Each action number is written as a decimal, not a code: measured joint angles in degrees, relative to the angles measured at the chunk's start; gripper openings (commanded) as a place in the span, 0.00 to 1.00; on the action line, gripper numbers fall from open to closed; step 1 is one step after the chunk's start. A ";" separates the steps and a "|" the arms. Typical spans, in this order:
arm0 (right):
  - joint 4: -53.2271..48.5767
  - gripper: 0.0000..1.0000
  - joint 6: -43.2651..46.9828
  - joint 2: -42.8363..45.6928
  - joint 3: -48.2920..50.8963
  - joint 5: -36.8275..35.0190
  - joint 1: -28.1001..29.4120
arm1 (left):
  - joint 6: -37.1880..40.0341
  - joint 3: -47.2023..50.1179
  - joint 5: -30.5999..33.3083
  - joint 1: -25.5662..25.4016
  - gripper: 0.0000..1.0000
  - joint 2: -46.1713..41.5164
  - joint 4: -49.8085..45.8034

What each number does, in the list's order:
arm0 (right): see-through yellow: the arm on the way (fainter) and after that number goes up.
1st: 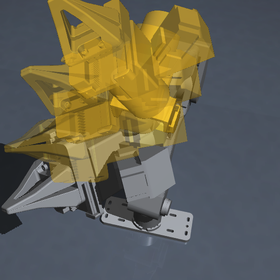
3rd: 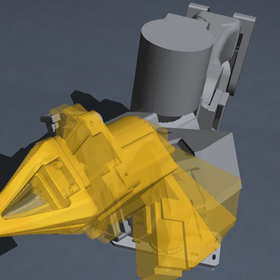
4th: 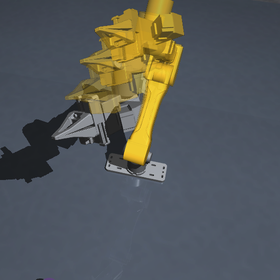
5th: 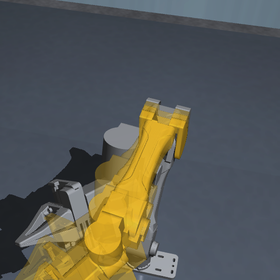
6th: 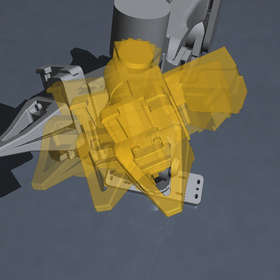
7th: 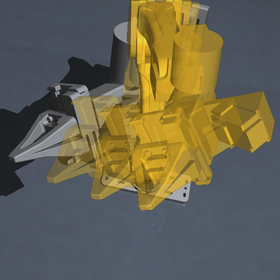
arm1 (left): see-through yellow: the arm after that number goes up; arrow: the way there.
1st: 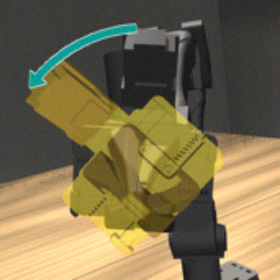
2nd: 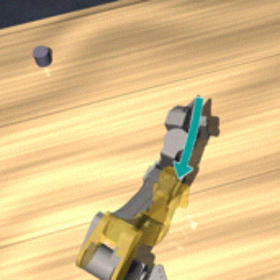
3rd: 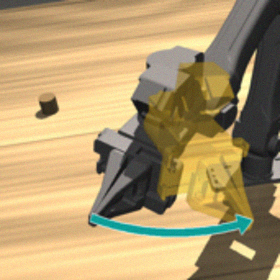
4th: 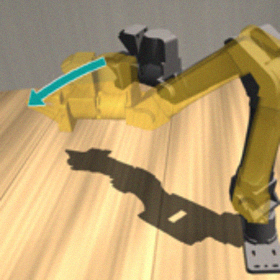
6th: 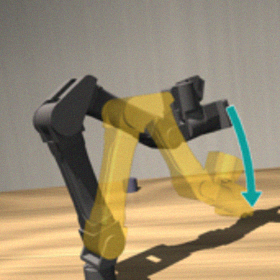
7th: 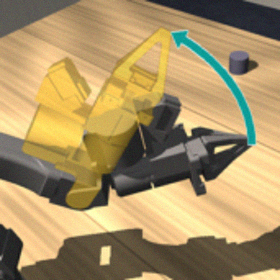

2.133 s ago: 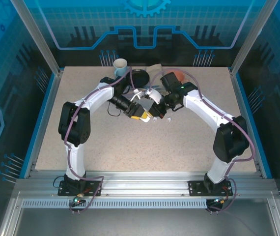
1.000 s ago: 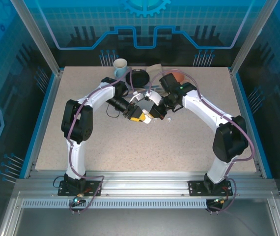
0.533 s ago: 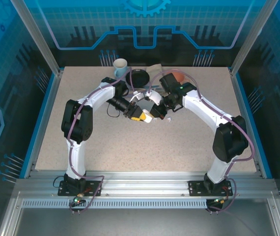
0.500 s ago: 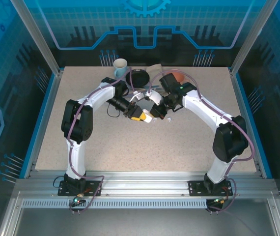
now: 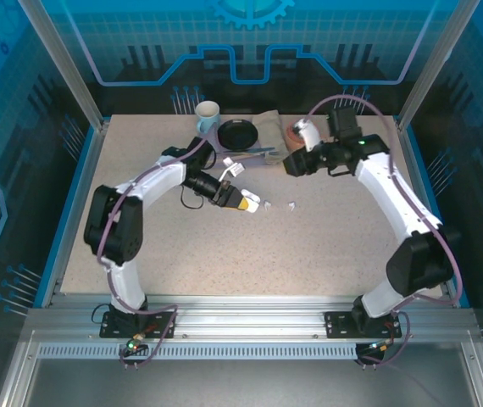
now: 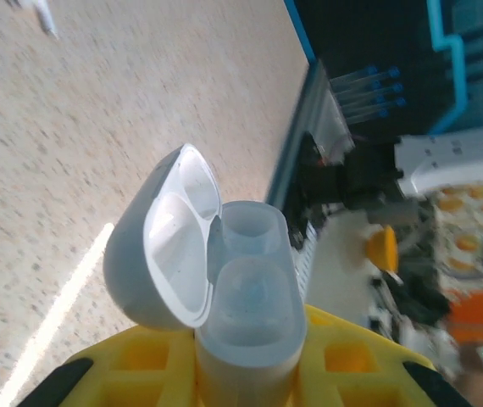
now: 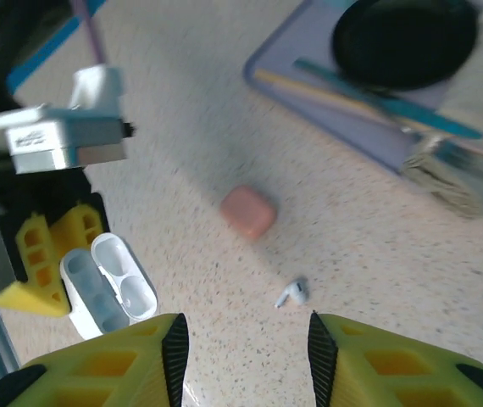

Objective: Insert the wireless bluetooth earbuds into the charging case

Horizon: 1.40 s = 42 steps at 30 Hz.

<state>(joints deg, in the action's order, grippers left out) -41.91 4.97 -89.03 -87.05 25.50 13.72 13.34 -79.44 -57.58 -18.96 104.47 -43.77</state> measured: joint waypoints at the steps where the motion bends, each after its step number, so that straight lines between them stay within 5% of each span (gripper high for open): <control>1: 0.17 0.44 -1.27 0.85 -0.22 -0.28 -0.52 | -1.55 2.08 1.64 0.00 0.00 -2.62 3.65; 10: 5.27 0.45 -17.03 2.91 5.97 -8.70 -0.68 | -11.23 22.93 22.47 -2.56 0.00 -19.93 40.26; 20: 9.68 0.45 -36.81 -2.69 15.82 -19.41 5.07 | -13.46 42.88 38.75 -9.46 0.00 -24.02 74.16; 28: 7.74 0.52 -48.09 -12.57 13.27 -28.50 13.00 | -13.20 49.00 37.24 -10.32 0.00 -25.81 89.77; 42: 1.79 0.54 -60.87 -22.29 3.52 -37.13 17.84 | -11.50 55.34 30.91 -8.35 0.00 -28.79 94.12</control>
<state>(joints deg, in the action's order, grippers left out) -40.12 -55.90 -111.33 -83.53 -11.64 31.55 1.85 -24.10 -26.68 -27.31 75.68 50.35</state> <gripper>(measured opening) 0.541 0.235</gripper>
